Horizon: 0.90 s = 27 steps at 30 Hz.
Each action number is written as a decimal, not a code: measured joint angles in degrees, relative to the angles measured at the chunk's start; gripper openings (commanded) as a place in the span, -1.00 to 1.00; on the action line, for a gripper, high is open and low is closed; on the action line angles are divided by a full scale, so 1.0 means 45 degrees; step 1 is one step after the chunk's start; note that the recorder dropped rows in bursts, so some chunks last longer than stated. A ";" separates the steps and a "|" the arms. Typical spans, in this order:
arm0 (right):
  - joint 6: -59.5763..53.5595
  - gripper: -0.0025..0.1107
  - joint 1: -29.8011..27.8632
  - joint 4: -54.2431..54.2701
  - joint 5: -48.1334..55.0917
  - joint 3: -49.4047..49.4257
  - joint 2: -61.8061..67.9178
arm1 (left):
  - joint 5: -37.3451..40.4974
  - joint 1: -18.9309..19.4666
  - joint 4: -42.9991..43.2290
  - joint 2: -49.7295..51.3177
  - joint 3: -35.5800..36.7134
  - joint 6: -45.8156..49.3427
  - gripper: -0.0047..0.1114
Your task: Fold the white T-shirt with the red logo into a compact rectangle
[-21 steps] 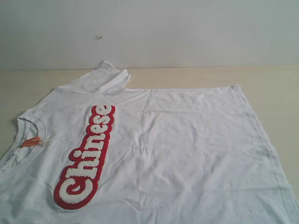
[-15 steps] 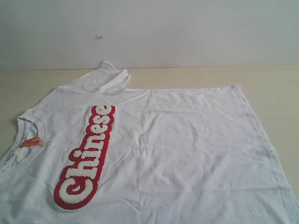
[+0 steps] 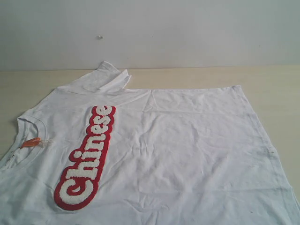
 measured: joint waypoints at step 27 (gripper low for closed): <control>0.2552 -0.96 0.0000 0.2201 -0.6139 0.0000 0.0000 | -0.5749 0.0000 -0.0238 0.0000 0.0000 -0.3236 -0.92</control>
